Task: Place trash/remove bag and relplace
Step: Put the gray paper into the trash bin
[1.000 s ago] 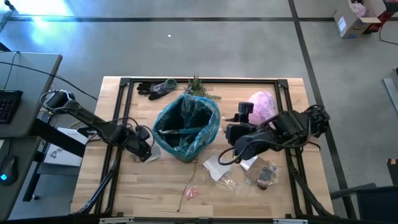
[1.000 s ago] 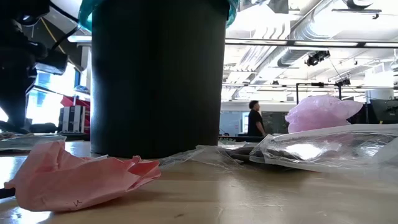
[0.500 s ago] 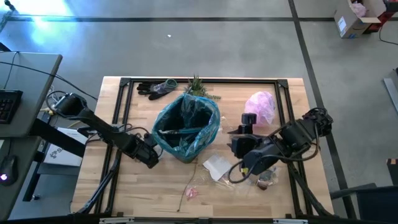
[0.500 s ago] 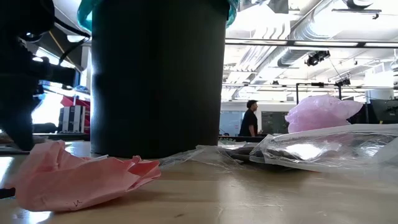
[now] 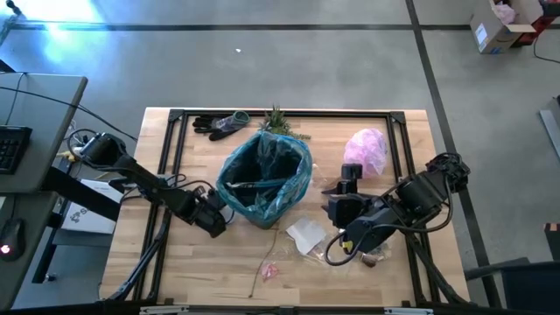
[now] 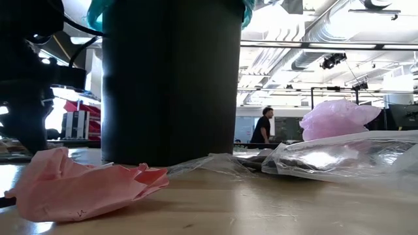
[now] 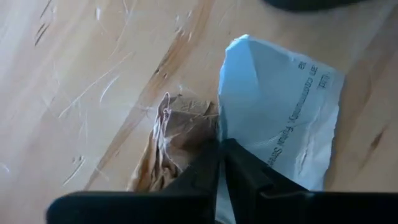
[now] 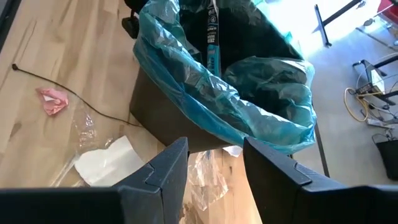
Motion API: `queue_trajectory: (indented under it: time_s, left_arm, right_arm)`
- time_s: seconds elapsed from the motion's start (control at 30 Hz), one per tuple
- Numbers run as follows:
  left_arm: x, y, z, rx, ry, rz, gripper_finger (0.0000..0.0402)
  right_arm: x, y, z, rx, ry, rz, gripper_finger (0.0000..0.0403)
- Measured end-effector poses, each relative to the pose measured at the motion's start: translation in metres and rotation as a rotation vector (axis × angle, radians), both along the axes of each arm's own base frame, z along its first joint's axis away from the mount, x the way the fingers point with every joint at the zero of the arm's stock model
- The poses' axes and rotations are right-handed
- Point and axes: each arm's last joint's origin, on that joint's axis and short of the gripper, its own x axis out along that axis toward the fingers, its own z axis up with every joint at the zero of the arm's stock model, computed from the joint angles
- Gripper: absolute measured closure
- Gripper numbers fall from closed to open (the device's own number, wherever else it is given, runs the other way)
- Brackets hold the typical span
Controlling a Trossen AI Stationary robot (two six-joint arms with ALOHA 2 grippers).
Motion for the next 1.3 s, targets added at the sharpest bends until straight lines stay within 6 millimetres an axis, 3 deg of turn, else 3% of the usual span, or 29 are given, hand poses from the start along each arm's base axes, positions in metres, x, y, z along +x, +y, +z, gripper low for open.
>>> queue_trajectory:
  time_s: [0.17, 0.37, 0.73, 0.9, 1.3]
  left_arm:
    - [0.012, -0.009, 0.023, -0.003, -0.079, -0.106, 0.0399]
    - [0.018, -0.015, 0.025, 0.029, -0.169, -0.187, 0.0363]
    - [0.02, -0.021, 0.027, 0.068, -0.237, -0.234, 0.0181]
    - [0.017, -0.023, 0.023, 0.083, -0.247, -0.23, 0.012]
    - [0.002, -0.018, -0.01, 0.053, -0.345, -0.239, 0.0103]
  right_arm:
    - [0.0, 0.0, 0.0, -0.009, 0.004, 0.009, 0.0261]
    - [0.0, 0.0, 0.0, -0.009, 0.002, 0.003, 0.0261]
    - [0.0, 0.0, 0.0, -0.009, 0.002, 0.002, 0.0261]
    - [0.0, 0.0, 0.0, -0.007, 0.001, 0.0, 0.0261]
    - [0.0, 0.0, 0.0, -0.001, 0.001, -0.001, 0.0261]
